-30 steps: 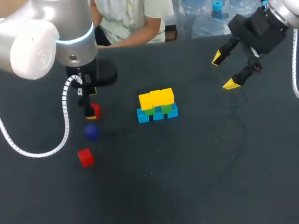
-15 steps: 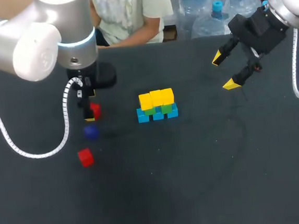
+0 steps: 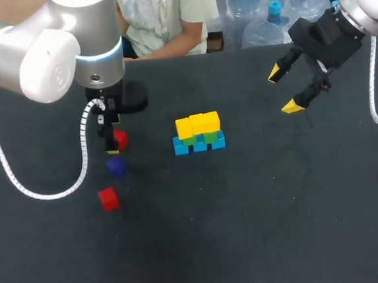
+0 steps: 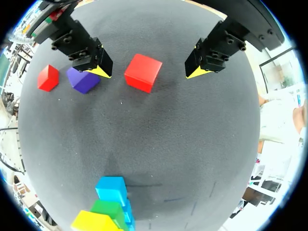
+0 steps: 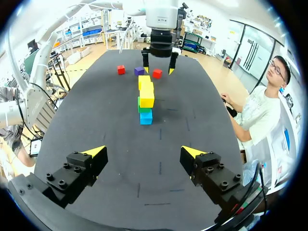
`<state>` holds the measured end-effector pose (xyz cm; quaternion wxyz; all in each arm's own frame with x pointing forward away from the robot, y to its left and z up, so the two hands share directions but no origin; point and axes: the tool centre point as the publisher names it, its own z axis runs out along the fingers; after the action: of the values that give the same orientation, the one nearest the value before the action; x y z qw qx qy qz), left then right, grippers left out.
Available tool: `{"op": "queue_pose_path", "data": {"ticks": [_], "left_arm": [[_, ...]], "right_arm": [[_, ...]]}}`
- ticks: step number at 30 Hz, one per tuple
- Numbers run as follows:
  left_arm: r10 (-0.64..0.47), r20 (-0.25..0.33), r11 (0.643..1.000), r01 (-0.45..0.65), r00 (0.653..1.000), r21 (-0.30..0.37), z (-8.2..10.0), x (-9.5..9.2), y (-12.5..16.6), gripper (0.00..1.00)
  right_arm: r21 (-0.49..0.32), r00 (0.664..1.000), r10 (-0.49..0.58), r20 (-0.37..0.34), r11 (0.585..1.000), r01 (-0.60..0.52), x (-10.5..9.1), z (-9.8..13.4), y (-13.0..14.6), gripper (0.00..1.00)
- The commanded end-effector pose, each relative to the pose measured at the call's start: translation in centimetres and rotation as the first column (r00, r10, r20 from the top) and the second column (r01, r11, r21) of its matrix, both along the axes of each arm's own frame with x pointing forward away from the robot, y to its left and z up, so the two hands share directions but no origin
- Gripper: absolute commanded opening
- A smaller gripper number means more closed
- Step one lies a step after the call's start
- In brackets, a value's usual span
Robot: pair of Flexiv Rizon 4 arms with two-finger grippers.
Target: Place the blue cubes, place green cubes on the blue cubes, place the yellow cubes on the green cubes, then place the red cubes on the yellow cubes, and place purple cube on the red cubes.
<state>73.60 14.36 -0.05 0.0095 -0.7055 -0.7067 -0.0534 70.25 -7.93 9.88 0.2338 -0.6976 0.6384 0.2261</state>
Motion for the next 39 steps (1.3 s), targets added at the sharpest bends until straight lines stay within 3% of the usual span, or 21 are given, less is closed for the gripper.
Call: {"op": "queue_pose_path", "data": {"ticks": [1, 28, 32, 33, 35, 36, 38, 39], "left_arm": [[-0.003, -0.007, 1.000, 0.003, 1.000, 0.001, -0.1, 0.3, 0.1, 1.00], [-0.013, -0.030, 1.000, 0.014, 0.999, 0.021, -0.4, 1.4, 0.1, 1.00], [-0.004, -0.034, 1.000, 0.004, 0.999, 0.017, -0.8, 1.1, 0.2, 0.54], [-0.002, -0.037, 1.000, 0.003, 0.999, 0.018, -0.9, 1.1, 0.2, 0.52], [0.000, -0.039, 1.000, 0.001, 0.999, 0.017, -1.0, 1.0, 0.2, 0.59], [0.001, -0.041, 1.000, 0.000, 0.999, 0.017, -1.0, 1.0, 0.3, 0.75], [0.004, -0.041, 1.000, -0.003, 0.999, 0.016, -1.0, 0.9, 0.3, 0.91], [0.004, -0.040, 1.000, -0.003, 0.999, 0.018, -1.0, 0.9, 0.4, 0.91]], "right_arm": [[0.001, 1.000, 0.001, 0.000, 1.000, -0.001, 0.0, 0.0, 0.0, 1.00], [0.001, 1.000, 0.001, 0.000, 1.000, -0.001, 0.0, 0.0, 0.0, 1.00], [0.001, 1.000, 0.001, 0.000, 1.000, -0.001, 0.0, 0.0, 0.0, 1.00], [0.001, 1.000, 0.001, 0.000, 1.000, -0.001, 0.0, 0.0, 0.0, 1.00], [0.001, 1.000, 0.001, 0.000, 1.000, -0.001, 0.0, 0.0, 0.0, 1.00], [0.001, 1.000, 0.001, 0.000, 1.000, -0.001, 0.0, 0.0, 0.0, 1.00], [0.001, 1.000, 0.001, 0.000, 1.000, -0.001, 0.0, 0.0, 0.0, 1.00], [0.001, 1.000, 0.001, 0.000, 1.000, -0.001, 0.0, 0.0, 0.0, 1.00]]}}
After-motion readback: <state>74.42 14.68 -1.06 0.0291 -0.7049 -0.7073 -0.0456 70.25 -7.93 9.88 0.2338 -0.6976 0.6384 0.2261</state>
